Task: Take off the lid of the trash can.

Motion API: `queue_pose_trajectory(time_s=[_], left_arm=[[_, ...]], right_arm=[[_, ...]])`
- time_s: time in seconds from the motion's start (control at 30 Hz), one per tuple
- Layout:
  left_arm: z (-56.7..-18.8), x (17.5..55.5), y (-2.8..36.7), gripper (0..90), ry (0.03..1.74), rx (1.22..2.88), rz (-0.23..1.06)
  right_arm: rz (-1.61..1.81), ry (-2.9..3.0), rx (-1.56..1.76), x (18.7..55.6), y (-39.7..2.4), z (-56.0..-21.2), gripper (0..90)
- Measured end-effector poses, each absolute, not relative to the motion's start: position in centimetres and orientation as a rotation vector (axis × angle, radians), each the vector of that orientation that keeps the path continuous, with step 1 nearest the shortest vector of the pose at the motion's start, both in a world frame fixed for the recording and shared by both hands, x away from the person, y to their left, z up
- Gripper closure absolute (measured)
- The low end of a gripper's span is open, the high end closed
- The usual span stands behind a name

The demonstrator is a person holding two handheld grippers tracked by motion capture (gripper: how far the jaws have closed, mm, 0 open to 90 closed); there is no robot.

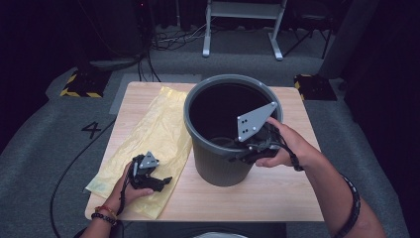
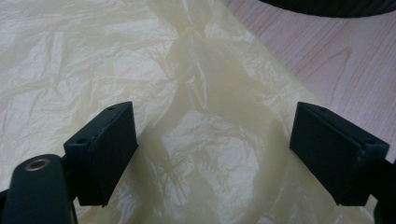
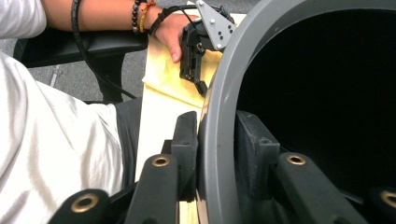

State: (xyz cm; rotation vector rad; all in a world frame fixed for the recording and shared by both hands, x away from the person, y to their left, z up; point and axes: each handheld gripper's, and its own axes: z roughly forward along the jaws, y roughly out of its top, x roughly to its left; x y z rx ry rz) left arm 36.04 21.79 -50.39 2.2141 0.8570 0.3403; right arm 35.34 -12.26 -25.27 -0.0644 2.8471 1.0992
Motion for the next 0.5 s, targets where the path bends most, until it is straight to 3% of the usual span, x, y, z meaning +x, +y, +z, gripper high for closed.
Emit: queue_pose_trajectory(time_s=[0.5], left_arm=[[-50.39, 36.06, 21.81, 14.7, 0.855, 2.215, 0.341]], right_arm=[[1.182, 2.814, -0.047, 35.23, -12.41, -25.24, 72.3]])
